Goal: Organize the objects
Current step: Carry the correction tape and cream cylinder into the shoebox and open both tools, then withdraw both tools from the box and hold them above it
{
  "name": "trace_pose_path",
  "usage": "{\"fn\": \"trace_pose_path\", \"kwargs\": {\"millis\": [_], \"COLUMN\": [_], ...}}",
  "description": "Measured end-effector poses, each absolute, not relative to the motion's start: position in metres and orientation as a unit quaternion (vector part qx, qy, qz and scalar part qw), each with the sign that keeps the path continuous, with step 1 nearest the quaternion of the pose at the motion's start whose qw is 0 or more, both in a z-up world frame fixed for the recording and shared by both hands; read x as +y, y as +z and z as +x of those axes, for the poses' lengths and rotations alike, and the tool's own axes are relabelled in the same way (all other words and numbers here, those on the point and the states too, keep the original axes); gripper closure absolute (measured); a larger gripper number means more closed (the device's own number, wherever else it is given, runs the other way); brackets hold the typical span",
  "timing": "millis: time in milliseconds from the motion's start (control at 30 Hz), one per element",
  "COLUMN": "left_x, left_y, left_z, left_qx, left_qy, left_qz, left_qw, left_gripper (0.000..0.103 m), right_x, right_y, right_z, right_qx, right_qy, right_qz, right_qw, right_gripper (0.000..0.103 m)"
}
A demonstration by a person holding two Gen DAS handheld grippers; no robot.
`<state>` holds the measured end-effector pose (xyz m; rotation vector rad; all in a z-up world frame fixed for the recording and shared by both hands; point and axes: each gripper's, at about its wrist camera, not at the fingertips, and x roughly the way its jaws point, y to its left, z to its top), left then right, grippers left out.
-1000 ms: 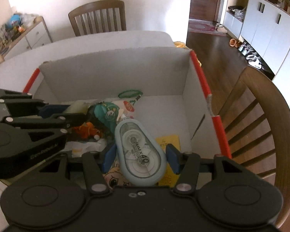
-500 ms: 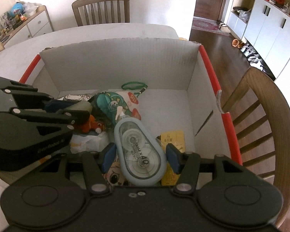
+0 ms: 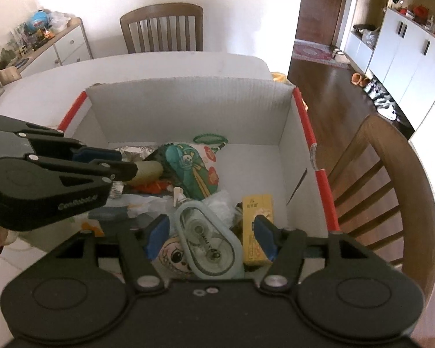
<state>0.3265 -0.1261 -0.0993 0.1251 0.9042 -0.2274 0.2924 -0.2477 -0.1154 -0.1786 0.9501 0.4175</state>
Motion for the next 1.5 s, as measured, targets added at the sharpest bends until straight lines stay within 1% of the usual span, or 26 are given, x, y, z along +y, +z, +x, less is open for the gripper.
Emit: {"fn": "trace_pose_path", "kwargs": {"millis": [133, 200, 267, 633, 733, 767, 833, 867, 900, 967, 1000, 1233, 1300, 1333, 1400, 1500], "left_x": [-0.122, -0.119, -0.116, -0.102, -0.095, -0.093, -0.088, -0.085, -0.082, -0.077, -0.075, -0.060, -0.055, -0.054, -0.050, -0.045], "left_y": [-0.089, -0.084, -0.077, -0.037, -0.029, -0.027, -0.022, -0.020, -0.018, -0.015, -0.014, -0.011, -0.010, -0.010, -0.008, -0.008], "left_z": [0.314, 0.306, 0.300, 0.261, 0.252, 0.248, 0.242, 0.238, 0.234, 0.226, 0.223, 0.203, 0.198, 0.197, 0.192, 0.187], "left_qx": [0.424, 0.416, 0.409, 0.358, 0.349, 0.345, 0.339, 0.335, 0.331, 0.322, 0.320, 0.314, 0.310, 0.310, 0.307, 0.304], "left_qy": [-0.107, -0.103, -0.103, -0.126, -0.128, -0.131, -0.130, -0.132, -0.134, -0.137, -0.137, -0.153, -0.157, -0.159, -0.163, -0.168], "left_qz": [0.051, 0.049, 0.040, 0.023, 0.021, 0.021, 0.022, 0.021, 0.018, 0.019, 0.022, 0.019, 0.018, 0.017, 0.012, 0.006], "left_qw": [0.898, 0.902, 0.906, 0.925, 0.928, 0.929, 0.931, 0.933, 0.934, 0.937, 0.937, 0.937, 0.937, 0.937, 0.938, 0.938], "left_gripper": [0.086, 0.079, 0.076, 0.076, 0.075, 0.073, 0.063, 0.050, 0.043, 0.042, 0.042, 0.039, 0.038, 0.037, 0.032, 0.031], "right_x": [-0.249, -0.249, -0.250, -0.249, -0.248, -0.248, -0.246, -0.246, -0.246, -0.246, -0.246, -0.244, -0.243, -0.242, -0.242, -0.239], "right_y": [-0.104, -0.097, -0.090, -0.052, -0.042, -0.040, -0.037, -0.035, -0.034, -0.033, -0.033, -0.029, -0.028, -0.028, -0.027, -0.026], "right_z": [0.282, 0.278, 0.273, 0.240, 0.230, 0.226, 0.219, 0.216, 0.213, 0.205, 0.202, 0.177, 0.170, 0.167, 0.160, 0.151], "right_qx": [0.441, 0.433, 0.425, 0.376, 0.362, 0.358, 0.351, 0.348, 0.345, 0.333, 0.329, 0.303, 0.296, 0.293, 0.284, 0.276], "right_qy": [0.205, 0.207, 0.210, 0.217, 0.217, 0.216, 0.216, 0.213, 0.211, 0.209, 0.207, 0.196, 0.193, 0.190, 0.184, 0.183], "right_qz": [-0.083, -0.082, -0.079, -0.057, -0.037, -0.033, -0.021, -0.013, -0.007, 0.003, 0.008, 0.043, 0.053, 0.057, 0.070, 0.079], "right_qw": [0.870, 0.873, 0.877, 0.899, 0.906, 0.908, 0.911, 0.913, 0.915, 0.919, 0.921, 0.932, 0.934, 0.935, 0.938, 0.940], "right_gripper": [0.040, 0.040, 0.040, 0.039, 0.033, 0.032, 0.031, 0.029, 0.027, 0.027, 0.024, 0.013, 0.008, 0.006, 0.001, 0.001]}}
